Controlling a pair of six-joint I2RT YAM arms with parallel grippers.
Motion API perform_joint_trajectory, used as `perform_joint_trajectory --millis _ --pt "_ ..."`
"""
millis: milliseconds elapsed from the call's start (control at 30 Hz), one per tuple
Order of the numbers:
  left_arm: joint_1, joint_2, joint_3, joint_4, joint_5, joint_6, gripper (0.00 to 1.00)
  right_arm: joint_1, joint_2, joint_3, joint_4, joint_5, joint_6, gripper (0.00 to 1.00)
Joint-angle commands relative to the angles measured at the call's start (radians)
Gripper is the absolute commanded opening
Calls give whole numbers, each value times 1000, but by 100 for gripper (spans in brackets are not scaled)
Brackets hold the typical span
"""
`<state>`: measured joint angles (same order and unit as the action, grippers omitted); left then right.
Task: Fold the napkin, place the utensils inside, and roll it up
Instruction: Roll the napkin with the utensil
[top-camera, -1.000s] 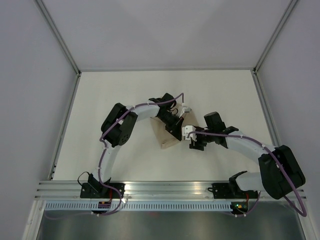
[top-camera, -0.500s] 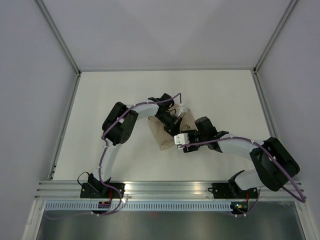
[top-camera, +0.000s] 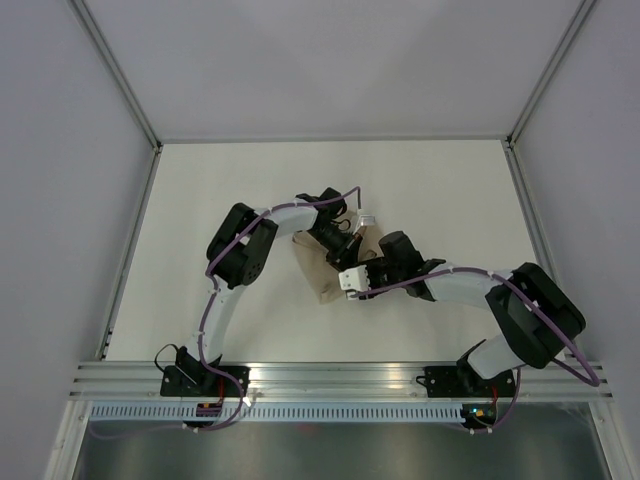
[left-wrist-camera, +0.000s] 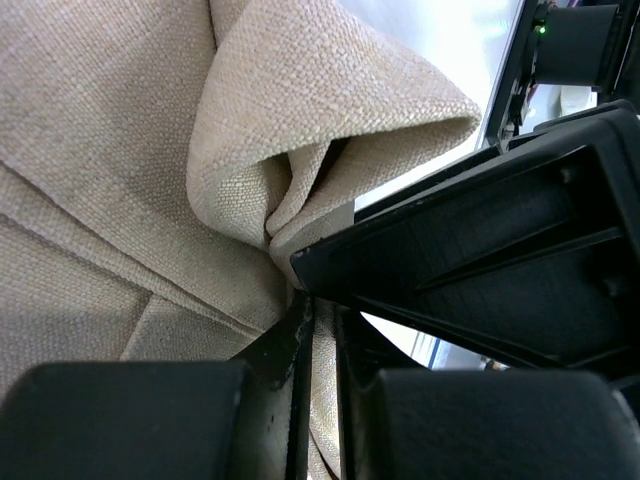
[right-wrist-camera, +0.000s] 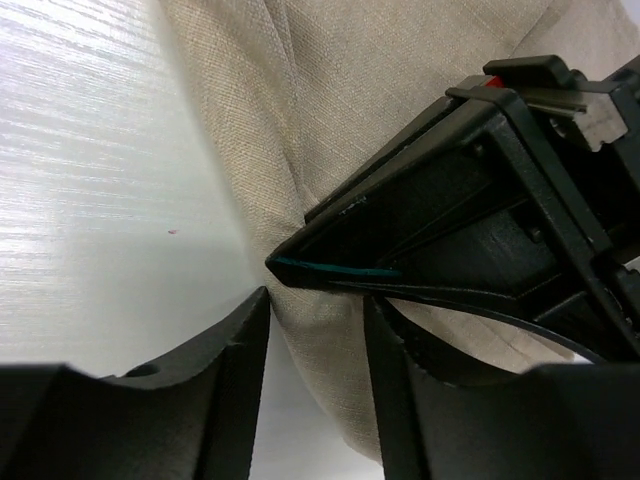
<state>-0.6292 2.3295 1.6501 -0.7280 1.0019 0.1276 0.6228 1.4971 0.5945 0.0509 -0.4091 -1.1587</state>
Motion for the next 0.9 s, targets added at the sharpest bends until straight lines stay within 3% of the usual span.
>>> perform_joint_trajectory --millis 0,167,300,367,500,867 --pt "13 24 13 -57 -22 30 2 18 51 16 -77 35 -58 48" --pt "20 14 13 -57 -5 37 2 23 86 65 -167 38 -84 40" --pt "26 1 13 -57 9 43 2 22 97 96 -223 32 -88 25" --pt "28 -19 10 -50 3 43 2 23 107 129 -293 20 -93 22" --pt "28 -97 -53 54 -52 -18 13 22 126 186 -405 -11 -96 15" --pt "66 -297 -145 312 -184 -198 20 17 166 292 -603 -89 -105 10"
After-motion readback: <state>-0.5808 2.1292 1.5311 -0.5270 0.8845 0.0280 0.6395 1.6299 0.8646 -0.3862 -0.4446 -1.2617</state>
